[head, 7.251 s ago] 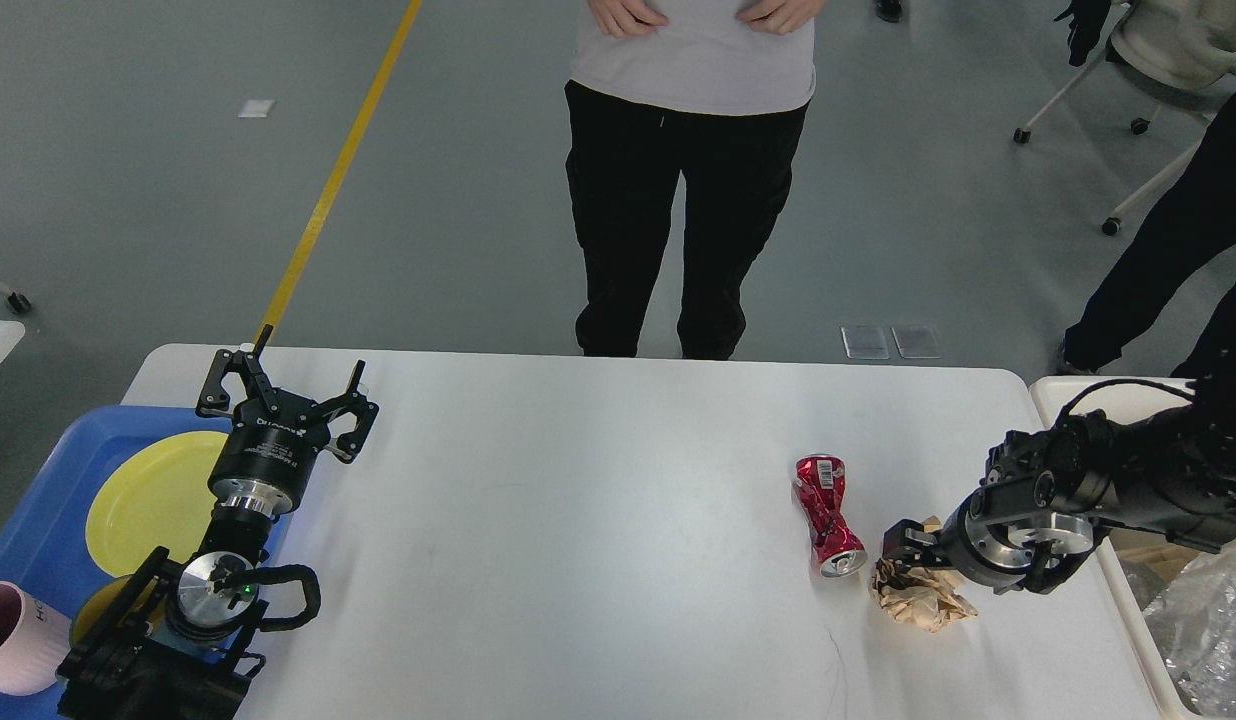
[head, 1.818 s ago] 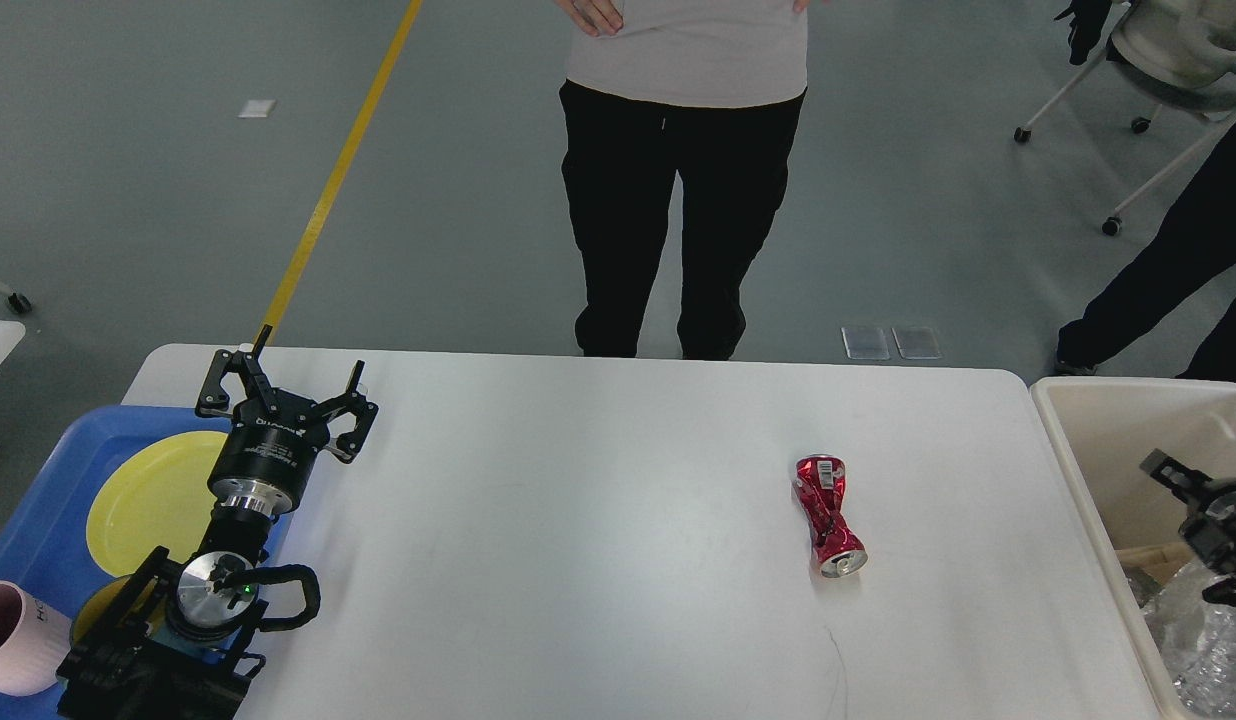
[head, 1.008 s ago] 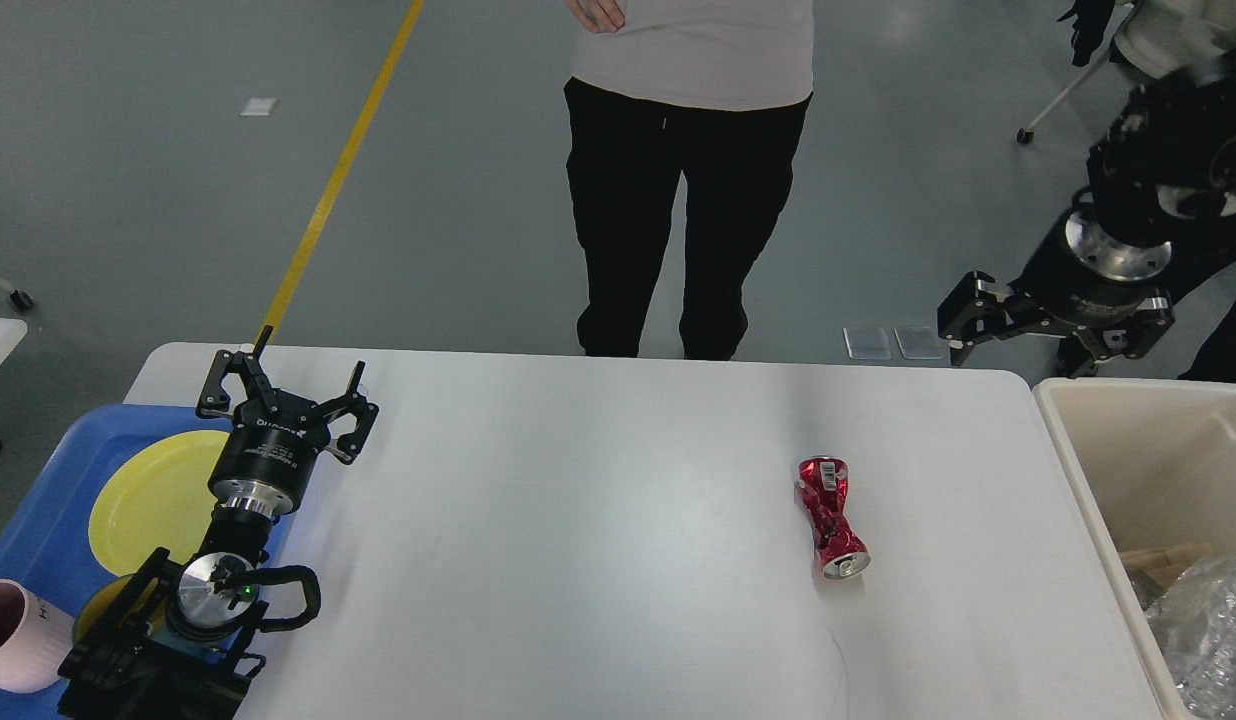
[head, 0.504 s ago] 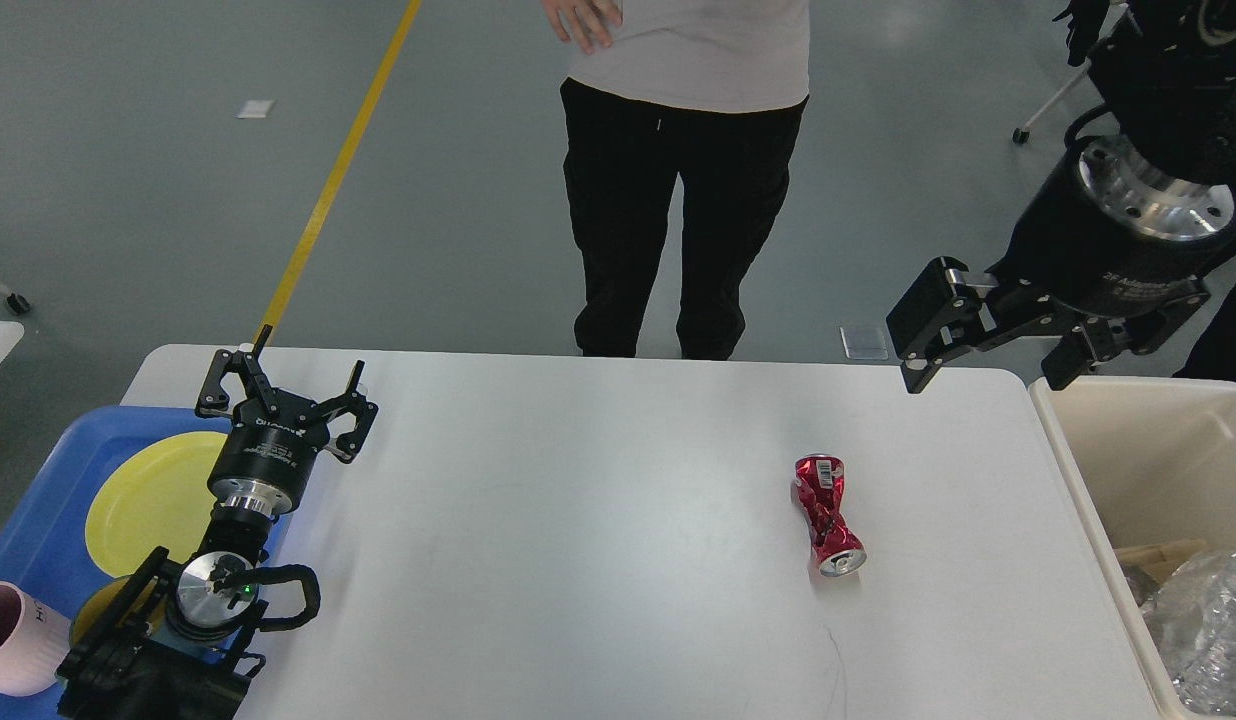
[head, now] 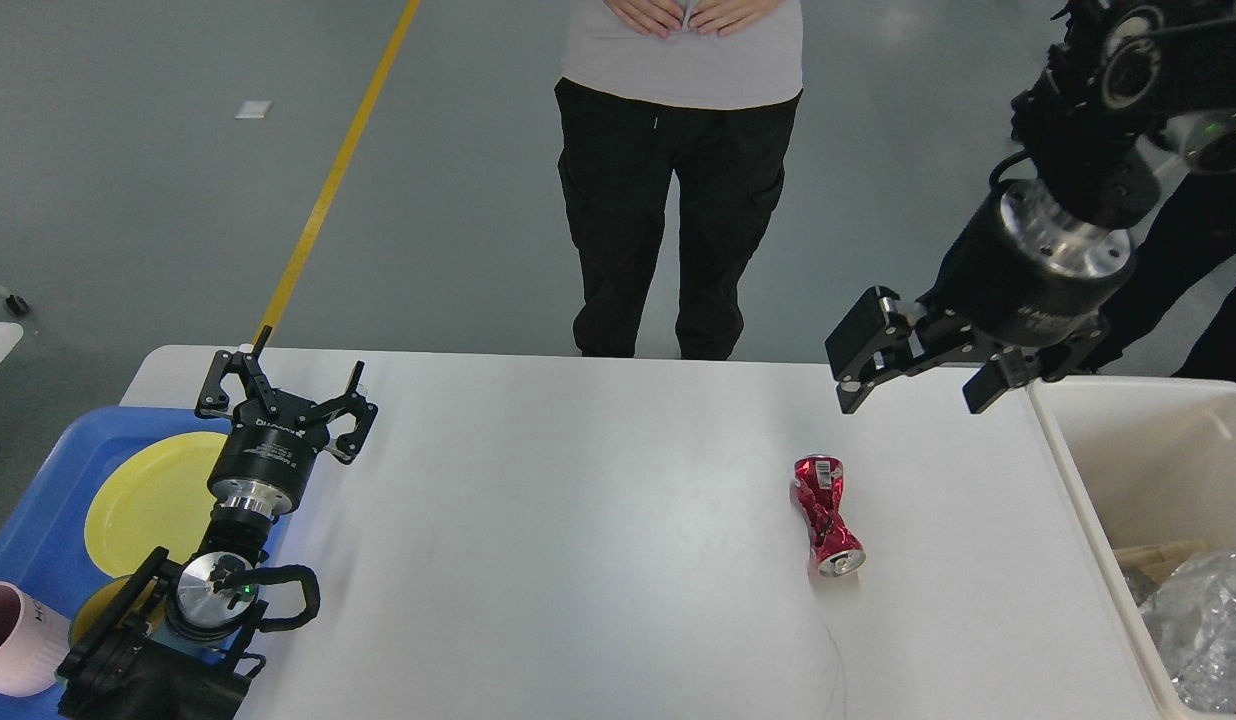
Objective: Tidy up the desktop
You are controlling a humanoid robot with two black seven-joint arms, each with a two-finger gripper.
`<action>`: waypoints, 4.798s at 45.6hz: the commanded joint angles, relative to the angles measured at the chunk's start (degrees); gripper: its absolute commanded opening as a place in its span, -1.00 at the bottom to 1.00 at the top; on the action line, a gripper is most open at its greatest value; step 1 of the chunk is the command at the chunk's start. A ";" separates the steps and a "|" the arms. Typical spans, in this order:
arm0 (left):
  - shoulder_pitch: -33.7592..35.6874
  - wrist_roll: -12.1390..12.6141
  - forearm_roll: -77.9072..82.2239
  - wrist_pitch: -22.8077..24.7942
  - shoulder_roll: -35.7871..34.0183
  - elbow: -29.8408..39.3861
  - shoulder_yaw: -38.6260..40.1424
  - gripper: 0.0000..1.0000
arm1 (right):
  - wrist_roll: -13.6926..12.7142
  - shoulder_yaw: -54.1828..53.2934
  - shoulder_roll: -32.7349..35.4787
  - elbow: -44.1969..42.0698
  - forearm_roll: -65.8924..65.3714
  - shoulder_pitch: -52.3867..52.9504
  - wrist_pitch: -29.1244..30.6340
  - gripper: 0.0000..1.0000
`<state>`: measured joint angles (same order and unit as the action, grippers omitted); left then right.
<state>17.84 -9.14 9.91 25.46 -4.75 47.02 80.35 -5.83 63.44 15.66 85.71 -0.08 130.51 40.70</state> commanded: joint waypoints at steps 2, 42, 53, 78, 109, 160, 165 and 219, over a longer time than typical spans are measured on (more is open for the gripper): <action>0.00 0.00 0.02 0.11 0.00 0.01 0.07 0.94 | -0.24 -3.50 -0.63 -5.02 -0.27 -15.88 -13.53 1.00; 0.00 0.00 0.02 0.03 0.00 0.01 -0.02 0.94 | -0.15 -2.62 -18.03 -56.01 -1.41 -63.09 -20.48 1.00; 0.00 0.00 0.02 0.03 0.00 0.01 -0.02 0.94 | -0.24 -2.89 -17.86 -56.01 -2.20 -64.41 -24.79 1.00; 0.00 0.00 0.02 0.11 0.00 0.01 -0.02 0.94 | -0.24 -2.97 -17.86 -56.27 -2.20 -67.14 -31.56 0.16; 0.00 0.00 0.02 0.03 0.00 0.01 0.07 0.94 | -5.60 -8.24 -14.70 -55.74 -1.59 -68.02 -31.21 -1.00; 0.00 0.00 0.02 0.03 0.00 0.01 0.07 0.94 | 5.65 19.52 -2.21 7.19 3.33 1.50 -13.72 -1.00; 0.00 0.00 0.02 0.03 0.00 0.01 0.07 0.94 | 5.65 20.05 -1.60 6.40 3.51 1.50 -13.98 -1.00; 0.00 0.00 0.02 0.03 0.00 0.01 0.07 0.94 | 4.42 -9.13 16.25 -71.30 3.68 -85.06 -25.05 -1.00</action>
<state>17.84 -9.14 9.93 25.53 -4.75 47.01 80.42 -1.30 54.66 34.13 14.96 3.61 48.64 18.22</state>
